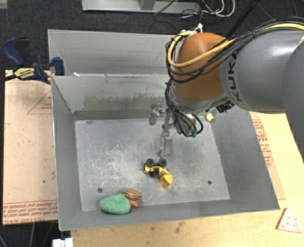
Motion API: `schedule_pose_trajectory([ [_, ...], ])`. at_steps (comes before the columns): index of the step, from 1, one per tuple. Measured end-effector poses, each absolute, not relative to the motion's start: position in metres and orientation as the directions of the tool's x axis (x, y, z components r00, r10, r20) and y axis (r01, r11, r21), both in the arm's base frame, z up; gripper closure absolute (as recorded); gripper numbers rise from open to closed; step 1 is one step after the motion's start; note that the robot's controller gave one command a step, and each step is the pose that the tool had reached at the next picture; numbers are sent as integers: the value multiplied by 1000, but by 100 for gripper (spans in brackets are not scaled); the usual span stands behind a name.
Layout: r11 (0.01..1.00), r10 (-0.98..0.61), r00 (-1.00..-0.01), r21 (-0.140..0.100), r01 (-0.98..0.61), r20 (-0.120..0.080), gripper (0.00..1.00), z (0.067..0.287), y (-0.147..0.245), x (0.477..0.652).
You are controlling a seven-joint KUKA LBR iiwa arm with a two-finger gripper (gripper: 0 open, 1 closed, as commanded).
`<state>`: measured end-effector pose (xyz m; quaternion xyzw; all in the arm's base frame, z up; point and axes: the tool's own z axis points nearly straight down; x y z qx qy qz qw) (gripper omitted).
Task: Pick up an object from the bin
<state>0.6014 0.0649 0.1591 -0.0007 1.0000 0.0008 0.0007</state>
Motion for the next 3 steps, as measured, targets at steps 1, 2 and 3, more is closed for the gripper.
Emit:
schedule_pose_trajectory([
  [1, 992, -130, -991, 1, -130, -9, 0, 114, 53, 567],
  [2, 993, -118, -993, 2, -118, 3, 0, 101, 46, 545],
  [3, 1000, -23, -1000, 1, -23, -1, 0, 127, 49, 531],
])
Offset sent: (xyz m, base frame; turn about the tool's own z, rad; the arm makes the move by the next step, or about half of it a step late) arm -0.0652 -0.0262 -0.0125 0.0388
